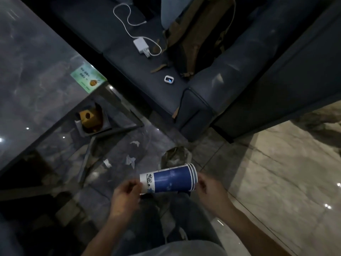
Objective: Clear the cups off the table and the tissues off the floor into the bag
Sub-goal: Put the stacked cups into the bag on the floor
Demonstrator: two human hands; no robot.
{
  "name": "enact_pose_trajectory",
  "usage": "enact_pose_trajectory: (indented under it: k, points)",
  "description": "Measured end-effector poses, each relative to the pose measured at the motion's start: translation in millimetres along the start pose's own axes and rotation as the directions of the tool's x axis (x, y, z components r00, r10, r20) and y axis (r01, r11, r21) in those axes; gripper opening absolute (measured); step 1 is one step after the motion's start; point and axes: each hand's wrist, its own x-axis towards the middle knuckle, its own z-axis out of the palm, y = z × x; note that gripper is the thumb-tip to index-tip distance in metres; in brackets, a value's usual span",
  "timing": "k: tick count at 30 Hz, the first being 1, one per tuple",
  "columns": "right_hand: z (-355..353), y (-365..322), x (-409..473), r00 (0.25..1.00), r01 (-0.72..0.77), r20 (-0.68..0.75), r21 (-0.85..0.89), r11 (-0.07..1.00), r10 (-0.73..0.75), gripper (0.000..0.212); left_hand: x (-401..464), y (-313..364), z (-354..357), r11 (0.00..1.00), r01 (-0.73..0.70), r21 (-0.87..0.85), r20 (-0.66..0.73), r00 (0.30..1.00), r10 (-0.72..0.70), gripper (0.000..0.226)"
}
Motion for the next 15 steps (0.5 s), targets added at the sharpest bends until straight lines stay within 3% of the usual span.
enact_pose_trajectory:
  k: [7, 15]
  points:
    - [19, 23, 51, 0.992, -0.112, 0.065, 0.016, 0.994, 0.111, 0.031, 45, -25, 19, 0.999, 0.01, 0.054, 0.081, 0.997, -0.014, 0.026]
    - [66, 82, 137, 0.982, -0.173, 0.075, -0.034, 0.984, 0.176, 0.028, 138, -93, 61, 0.977, 0.215, 0.009, 0.134, 0.968, -0.214, 0.021]
